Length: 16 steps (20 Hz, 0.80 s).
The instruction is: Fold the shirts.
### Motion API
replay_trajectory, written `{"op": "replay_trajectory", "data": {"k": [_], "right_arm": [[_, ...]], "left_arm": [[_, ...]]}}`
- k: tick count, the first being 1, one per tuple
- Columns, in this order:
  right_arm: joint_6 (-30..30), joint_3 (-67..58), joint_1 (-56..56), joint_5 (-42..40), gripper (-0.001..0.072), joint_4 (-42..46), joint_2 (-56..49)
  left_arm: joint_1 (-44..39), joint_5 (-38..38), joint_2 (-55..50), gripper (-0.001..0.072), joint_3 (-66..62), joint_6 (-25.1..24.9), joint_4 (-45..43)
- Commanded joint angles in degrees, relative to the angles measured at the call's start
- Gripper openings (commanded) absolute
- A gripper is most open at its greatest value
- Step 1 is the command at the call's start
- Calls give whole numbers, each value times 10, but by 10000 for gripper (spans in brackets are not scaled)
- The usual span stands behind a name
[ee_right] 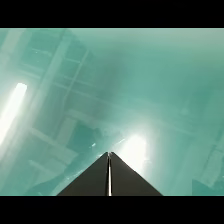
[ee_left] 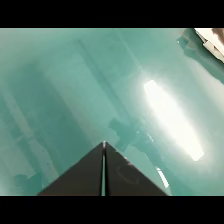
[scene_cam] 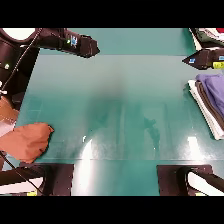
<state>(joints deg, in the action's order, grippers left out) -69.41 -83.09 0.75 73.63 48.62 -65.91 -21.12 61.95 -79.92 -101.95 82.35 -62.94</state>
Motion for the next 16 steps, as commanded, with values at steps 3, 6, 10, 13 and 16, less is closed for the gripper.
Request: {"op": "replay_trajectory", "data": {"k": [3,6,10,13,16], "right_arm": [[0,-1,2,0,21,0,0],[0,-1,1,0,21,0,0],[0,-1,2,4,21,0,0],[0,0,2,20,21,0,0],[0,0,1,21,21,0,0]], "left_arm": [[0,0,0,23,0,0,0],[0,0,0,23,0,0,0],[0,0,0,23,0,0,0],[0,-1,0,23,0,0,0],[4,-43,2,22,-2,-2,-3]]}}
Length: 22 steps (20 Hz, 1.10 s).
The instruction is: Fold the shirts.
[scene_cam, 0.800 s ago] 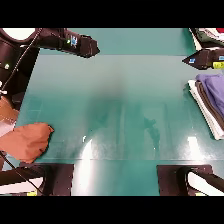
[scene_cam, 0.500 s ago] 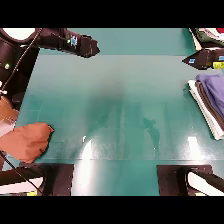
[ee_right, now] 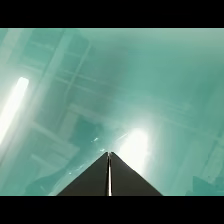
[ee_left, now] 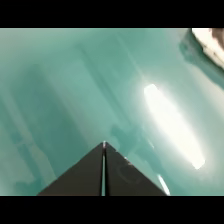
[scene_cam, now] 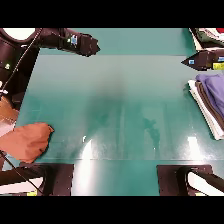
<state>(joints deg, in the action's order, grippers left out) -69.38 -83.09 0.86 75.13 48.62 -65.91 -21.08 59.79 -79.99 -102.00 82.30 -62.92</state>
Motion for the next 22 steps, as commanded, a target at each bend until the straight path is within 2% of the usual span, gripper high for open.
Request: {"op": "replay_trajectory", "data": {"k": [1,5,7,10,11,13,18,22], "right_arm": [[0,0,1,5,21,0,0],[0,0,1,5,21,0,0],[0,0,1,5,21,0,0],[0,0,1,5,21,0,0],[0,0,1,5,21,0,0],[0,0,1,5,21,0,0],[0,0,1,5,21,0,0],[0,0,1,5,21,0,0]], "left_arm": [[11,10,11,22,-1,-2,-10],[65,211,85,22,18,-33,-126],[95,249,152,22,78,-25,-187],[136,303,250,23,215,20,-303],[145,319,271,47,262,34,-335],[160,330,297,581,354,60,-379],[184,287,303,592,550,106,-403],[184,276,303,591,652,136,-403]]}}
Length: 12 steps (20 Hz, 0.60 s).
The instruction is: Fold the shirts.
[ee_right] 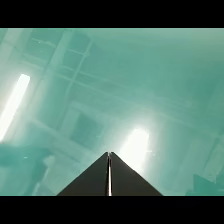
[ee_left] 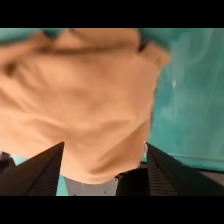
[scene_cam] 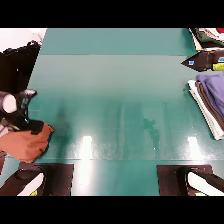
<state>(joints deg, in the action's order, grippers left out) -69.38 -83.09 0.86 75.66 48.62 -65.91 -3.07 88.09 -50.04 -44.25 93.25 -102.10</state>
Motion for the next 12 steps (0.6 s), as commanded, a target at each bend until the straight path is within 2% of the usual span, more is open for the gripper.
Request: {"op": "replay_trajectory", "data": {"k": [1,2,3,4,5,7,8,12], "right_arm": [[0,0,1,-1,21,0,0],[0,0,1,-1,21,0,0],[0,0,1,-1,21,0,0],[0,0,1,-1,21,0,0],[0,0,1,-1,21,0,0],[0,0,1,0,21,0,0],[0,0,1,0,21,0,0],[0,-1,1,-2,21,-1,0]], "left_arm": [[4,-7,3,591,88,28,-11],[4,-7,3,589,97,29,-11],[4,-6,3,442,99,34,-12],[4,-8,3,234,99,34,-12],[4,-10,3,118,99,35,-12],[4,-19,3,113,99,44,-12],[4,-21,3,19,95,45,-13],[4,-1,3,21,-29,44,-3]]}}
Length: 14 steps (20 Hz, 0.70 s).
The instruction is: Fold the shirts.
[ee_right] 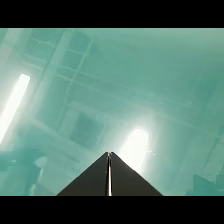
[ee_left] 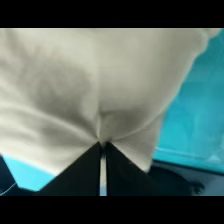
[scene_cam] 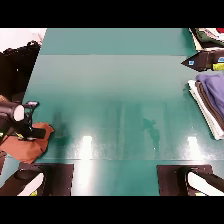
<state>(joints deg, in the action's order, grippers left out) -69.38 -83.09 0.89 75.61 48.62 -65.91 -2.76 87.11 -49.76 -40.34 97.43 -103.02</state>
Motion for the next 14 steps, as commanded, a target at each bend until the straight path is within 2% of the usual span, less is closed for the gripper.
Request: {"op": "replay_trajectory", "data": {"k": [1,5,8,11,14], "right_arm": [[0,-1,-1,-3,21,-1,1],[0,-1,-19,-27,21,-11,16],[0,-1,-38,-73,21,-11,42],[0,-1,-56,-124,20,-11,73],[0,-1,-69,-154,21,-10,103]], "left_arm": [[1,11,1,21,-130,1,19],[-4,-12,0,20,-398,-3,122],[-64,-47,0,18,-547,-3,144],[-160,-120,-9,16,-621,-3,143],[-259,-156,-60,16,-649,-5,135]]}}
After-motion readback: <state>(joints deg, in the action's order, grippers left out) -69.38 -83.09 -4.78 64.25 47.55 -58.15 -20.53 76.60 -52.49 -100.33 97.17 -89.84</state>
